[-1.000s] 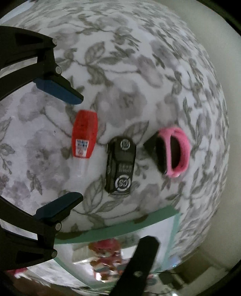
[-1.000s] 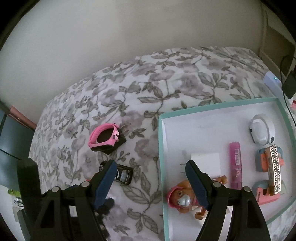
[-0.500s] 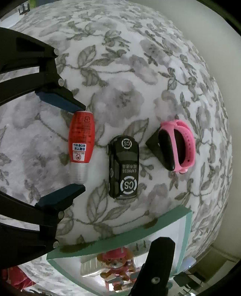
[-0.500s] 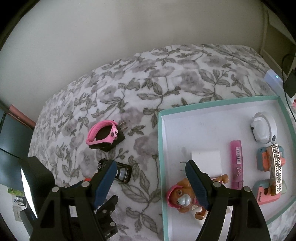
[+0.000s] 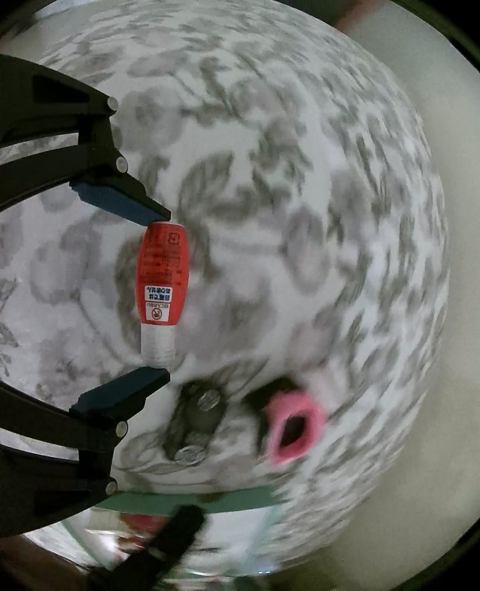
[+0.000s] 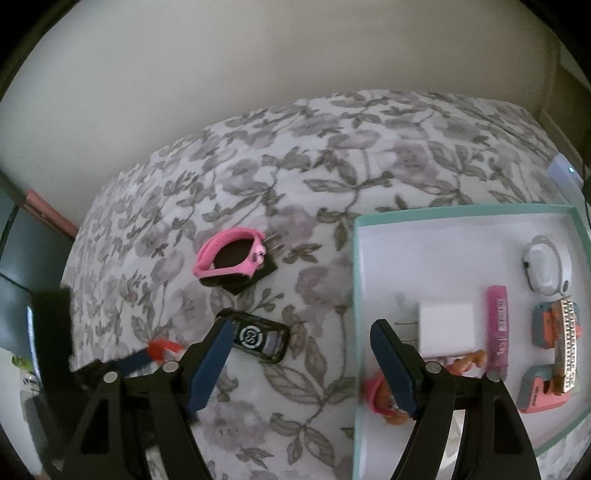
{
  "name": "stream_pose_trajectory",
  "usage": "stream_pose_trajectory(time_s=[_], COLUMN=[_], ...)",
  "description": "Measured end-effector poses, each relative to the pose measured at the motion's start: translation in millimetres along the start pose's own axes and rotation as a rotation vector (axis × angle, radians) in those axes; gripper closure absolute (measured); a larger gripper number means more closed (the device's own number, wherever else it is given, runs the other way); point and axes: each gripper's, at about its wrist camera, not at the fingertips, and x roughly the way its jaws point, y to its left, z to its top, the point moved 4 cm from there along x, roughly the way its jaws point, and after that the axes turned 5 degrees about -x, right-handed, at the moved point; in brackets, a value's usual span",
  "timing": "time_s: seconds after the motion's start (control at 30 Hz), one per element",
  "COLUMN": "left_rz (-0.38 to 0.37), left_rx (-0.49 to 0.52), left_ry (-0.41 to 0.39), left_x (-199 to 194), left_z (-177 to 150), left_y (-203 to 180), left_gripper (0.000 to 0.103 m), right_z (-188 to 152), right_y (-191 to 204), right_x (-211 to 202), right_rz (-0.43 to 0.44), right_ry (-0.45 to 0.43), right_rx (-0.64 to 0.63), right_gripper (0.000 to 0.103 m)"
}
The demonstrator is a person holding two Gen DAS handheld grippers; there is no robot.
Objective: Organize rigid objects
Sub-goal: 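Lift the red bottle with the left gripper while the right grasps the black CS toy car, then carry the red bottle and black car over the white tray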
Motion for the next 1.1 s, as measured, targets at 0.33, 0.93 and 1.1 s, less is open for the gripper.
stream_pose_trajectory(time_s=[0.33,0.93,1.1], left_rz=[0.000,-0.054,-0.057], left_rx=[-0.244,-0.296,-0.297], left_ry=[-0.115,-0.136,-0.135], left_x=[-35,-40,-40], left_z=[12,17,16], left_y=[64,75,75], left_gripper=[0.024,0.024,0.024], right_z=[-7,-7,-9], right_y=[31,65,71], right_x=[31,79,81], right_rz=[0.027,-0.208,-0.252], right_ry=[0.072,0.039,0.024], right_rx=[-0.014,-0.042,-0.089], right_gripper=[0.023,0.023,0.024])
